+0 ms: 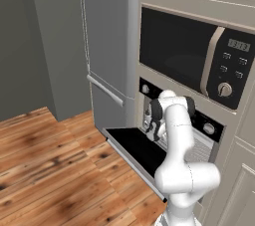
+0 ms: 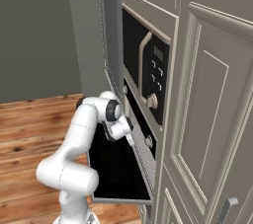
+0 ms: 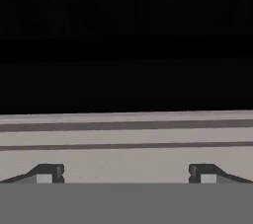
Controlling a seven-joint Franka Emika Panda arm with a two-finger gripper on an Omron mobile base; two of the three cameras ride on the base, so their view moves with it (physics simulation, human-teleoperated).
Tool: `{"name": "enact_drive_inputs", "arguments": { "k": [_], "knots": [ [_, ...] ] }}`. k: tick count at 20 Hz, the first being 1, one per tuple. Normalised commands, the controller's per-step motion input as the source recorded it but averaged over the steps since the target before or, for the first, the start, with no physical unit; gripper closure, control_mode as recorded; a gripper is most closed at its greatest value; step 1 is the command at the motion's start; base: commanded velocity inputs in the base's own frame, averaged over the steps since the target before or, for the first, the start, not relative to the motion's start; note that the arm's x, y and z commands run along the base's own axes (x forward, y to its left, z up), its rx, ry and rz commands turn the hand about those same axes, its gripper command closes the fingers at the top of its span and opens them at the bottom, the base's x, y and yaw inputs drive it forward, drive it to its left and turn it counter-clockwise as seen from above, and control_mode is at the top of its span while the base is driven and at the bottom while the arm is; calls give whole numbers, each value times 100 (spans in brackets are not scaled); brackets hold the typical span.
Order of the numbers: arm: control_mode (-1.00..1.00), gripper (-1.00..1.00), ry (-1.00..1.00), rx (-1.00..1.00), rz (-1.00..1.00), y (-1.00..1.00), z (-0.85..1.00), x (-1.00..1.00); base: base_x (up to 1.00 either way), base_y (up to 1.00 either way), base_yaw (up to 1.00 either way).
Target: Place the fish on the bottom rack of the oven, and slide the tray back inside. Close the oven door.
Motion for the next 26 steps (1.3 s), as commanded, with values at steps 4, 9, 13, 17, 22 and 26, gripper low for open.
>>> {"name": "enact_drive_inputs", "arguments": {
  "k": [4, 9, 13, 17, 22, 26],
  "knots": [
    [-100, -100, 0, -7, 0, 100, 43, -75, 0, 0, 0],
    [-100, -100, -11, -6, 0, 88, 85, -58, 0, 0, 0],
    [-100, -100, -20, -3, 0, 79, 100, -56, 0, 0, 0],
    [-100, -100, -12, 0, 0, 82, 95, -62, 0, 0, 0],
    [-100, -100, 0, -1, 0, 96, 65, -38, 0, 0, 0],
    [-100, -100, 1, -3, 0, 100, 76, -14, 0, 0, 0]
  ]
}}
